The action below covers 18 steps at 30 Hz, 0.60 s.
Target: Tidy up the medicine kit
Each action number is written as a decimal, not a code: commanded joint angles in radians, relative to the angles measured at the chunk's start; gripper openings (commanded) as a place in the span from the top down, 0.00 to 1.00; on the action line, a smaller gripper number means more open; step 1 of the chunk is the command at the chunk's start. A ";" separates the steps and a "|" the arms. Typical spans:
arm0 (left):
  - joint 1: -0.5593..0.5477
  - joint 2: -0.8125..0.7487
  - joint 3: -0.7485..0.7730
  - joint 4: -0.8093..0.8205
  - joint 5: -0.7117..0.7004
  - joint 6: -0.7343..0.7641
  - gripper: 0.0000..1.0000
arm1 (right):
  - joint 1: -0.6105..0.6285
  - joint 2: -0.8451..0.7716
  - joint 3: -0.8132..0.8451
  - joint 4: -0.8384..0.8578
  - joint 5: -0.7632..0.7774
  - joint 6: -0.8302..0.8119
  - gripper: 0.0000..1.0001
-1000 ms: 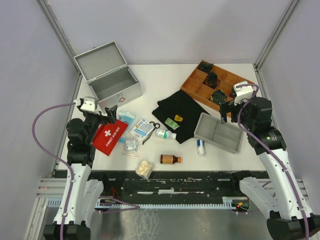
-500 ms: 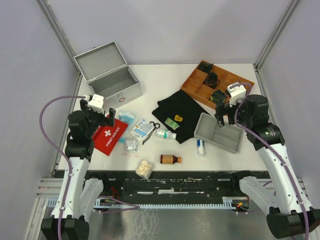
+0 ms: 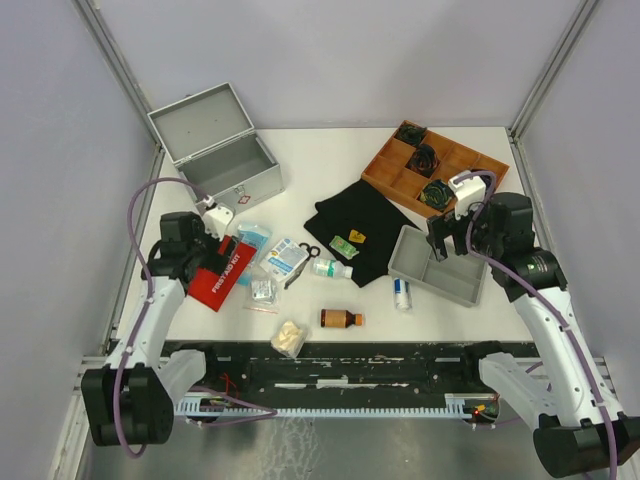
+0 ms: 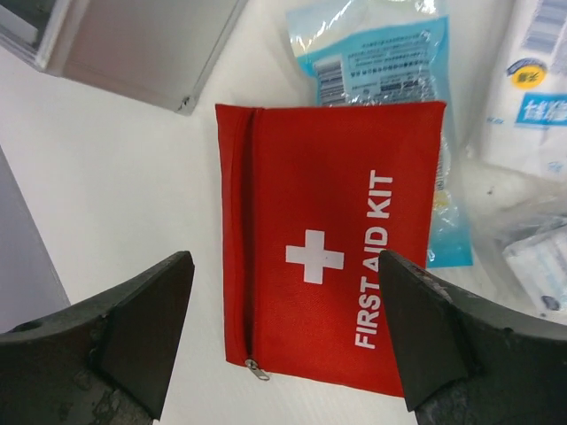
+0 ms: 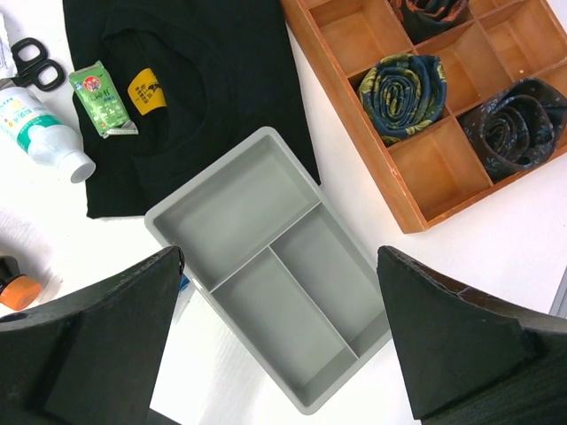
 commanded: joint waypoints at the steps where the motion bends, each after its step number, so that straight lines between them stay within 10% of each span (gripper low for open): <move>1: 0.030 0.098 0.011 0.008 -0.054 0.109 0.11 | -0.005 0.009 0.005 0.004 -0.030 -0.022 0.00; 18: 0.208 0.462 0.180 -0.045 0.004 0.229 0.36 | -0.005 0.009 0.001 -0.012 -0.056 -0.037 0.00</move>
